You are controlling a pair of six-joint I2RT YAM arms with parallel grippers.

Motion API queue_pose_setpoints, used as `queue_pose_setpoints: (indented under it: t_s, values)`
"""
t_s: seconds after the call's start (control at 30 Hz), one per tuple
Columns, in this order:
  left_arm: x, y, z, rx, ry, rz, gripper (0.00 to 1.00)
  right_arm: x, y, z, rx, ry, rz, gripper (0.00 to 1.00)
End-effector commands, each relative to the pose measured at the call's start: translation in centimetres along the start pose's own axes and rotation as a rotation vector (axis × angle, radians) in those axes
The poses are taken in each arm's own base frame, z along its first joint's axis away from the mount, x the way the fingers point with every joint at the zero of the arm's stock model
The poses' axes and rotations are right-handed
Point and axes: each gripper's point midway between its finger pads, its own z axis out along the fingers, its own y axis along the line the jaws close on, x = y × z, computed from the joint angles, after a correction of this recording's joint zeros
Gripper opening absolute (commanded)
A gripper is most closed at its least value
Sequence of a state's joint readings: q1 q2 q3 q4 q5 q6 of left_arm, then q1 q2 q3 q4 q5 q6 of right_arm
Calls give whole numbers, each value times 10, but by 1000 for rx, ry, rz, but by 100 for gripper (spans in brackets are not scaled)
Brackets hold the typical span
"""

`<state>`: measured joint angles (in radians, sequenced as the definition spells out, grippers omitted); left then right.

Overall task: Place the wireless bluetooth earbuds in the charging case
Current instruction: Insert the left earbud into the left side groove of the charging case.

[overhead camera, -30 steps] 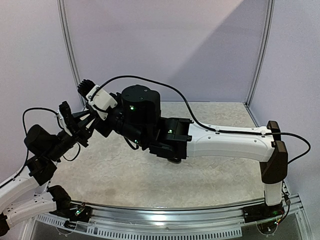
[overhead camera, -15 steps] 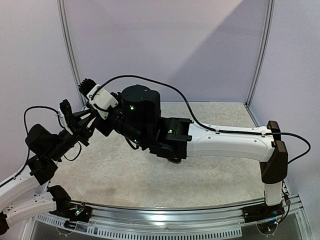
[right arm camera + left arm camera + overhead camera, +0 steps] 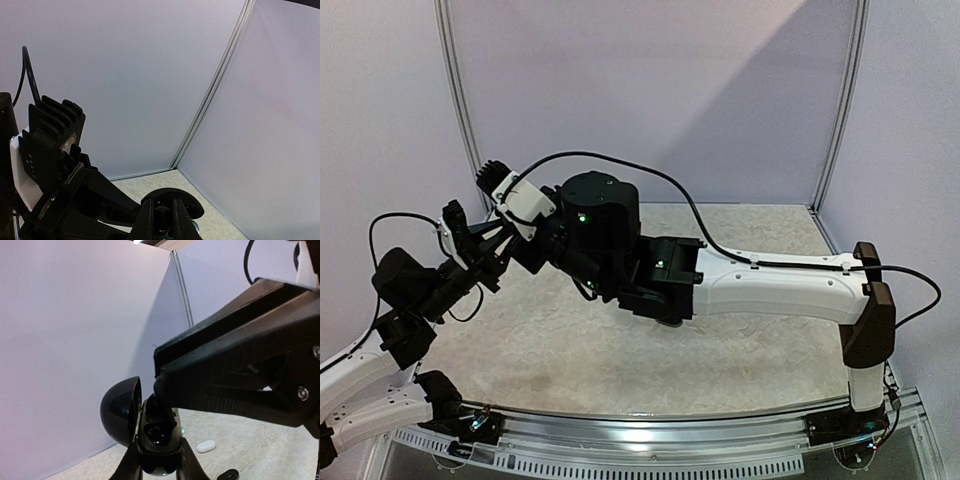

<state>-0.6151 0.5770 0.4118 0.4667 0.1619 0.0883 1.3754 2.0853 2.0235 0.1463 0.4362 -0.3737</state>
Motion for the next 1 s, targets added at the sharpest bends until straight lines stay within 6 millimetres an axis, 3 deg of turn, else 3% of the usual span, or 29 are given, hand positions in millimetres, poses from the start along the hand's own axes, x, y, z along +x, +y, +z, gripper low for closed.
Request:
queue_pose_setpoints:
  t_s: [0.0,0.37,0.57,0.73,0.83,0.97]
  values:
    - [-13,2,1,-19,-44,39,0,36,8,8,14,90,-38,0]
    - [-17,4,3,-28,-59,45,0,44,7,14,66,82,26,0]
    - [-17,6,2,-40,-53,51,0,55,-9,9,151,136,-15,0]
    - [-15,8,3,-47,-46,64,0,45,-23,5,220,128,-19,0]
    - [-15,7,3,-46,-48,74,0,41,-20,7,225,125,-9,0]
    - [-15,5,3,-35,-55,88,0,50,-12,11,217,139,7,0]
